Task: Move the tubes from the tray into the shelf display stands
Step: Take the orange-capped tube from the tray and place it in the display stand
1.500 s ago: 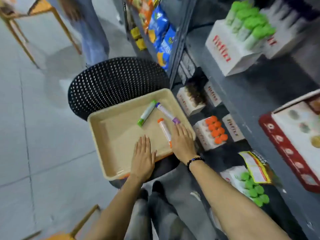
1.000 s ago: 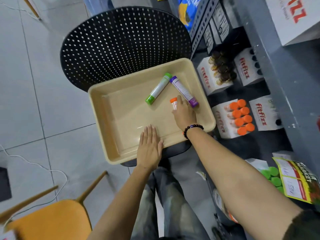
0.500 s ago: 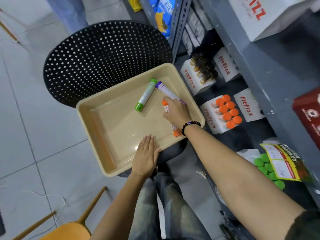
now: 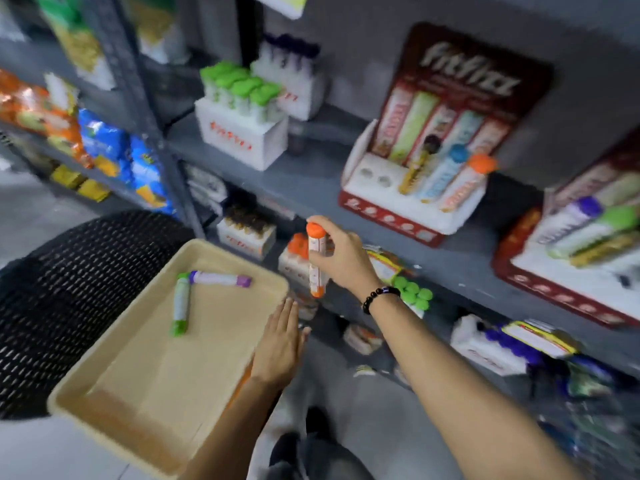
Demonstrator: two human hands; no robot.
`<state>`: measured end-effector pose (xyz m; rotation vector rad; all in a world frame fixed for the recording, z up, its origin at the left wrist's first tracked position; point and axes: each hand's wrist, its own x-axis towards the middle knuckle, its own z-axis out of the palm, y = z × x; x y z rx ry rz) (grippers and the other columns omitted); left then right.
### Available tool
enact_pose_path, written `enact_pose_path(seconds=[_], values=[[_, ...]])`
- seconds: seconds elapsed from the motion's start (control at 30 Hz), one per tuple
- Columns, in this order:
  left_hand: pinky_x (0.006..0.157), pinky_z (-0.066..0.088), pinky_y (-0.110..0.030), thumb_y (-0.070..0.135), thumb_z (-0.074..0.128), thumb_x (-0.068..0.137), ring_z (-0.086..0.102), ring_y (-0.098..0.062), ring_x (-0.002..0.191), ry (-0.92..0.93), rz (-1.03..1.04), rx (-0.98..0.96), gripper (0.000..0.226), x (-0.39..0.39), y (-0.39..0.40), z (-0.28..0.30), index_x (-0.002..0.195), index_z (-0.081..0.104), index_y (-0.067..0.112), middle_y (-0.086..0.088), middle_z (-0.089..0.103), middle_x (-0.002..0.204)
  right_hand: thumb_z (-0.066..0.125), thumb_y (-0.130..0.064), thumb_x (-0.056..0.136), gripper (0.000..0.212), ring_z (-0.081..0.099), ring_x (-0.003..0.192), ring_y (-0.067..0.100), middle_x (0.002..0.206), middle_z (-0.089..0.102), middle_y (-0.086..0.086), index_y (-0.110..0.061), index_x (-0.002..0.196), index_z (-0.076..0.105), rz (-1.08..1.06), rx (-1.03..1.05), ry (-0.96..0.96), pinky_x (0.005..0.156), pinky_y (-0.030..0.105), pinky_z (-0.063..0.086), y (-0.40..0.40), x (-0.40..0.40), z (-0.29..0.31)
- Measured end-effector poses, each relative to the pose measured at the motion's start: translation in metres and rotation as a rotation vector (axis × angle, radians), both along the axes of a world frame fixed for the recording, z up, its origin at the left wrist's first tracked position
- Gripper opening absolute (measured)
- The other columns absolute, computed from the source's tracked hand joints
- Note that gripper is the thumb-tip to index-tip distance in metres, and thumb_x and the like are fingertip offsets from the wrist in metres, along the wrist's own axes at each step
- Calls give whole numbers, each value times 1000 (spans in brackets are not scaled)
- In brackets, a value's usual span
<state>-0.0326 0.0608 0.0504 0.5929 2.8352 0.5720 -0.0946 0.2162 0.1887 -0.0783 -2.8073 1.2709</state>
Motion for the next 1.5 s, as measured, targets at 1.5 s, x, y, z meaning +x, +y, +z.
enact_pose_path(seconds=[1.5], values=[[116,-6,-38,49,7,98,-11,-28,143,162,-368,-261,67,12,331,84,148,-7,7,-12,-9,157,67,1,74,39,57,98,19,111,63,6,-12,110,62,-726,154,136,81,25,43,390,217,149]])
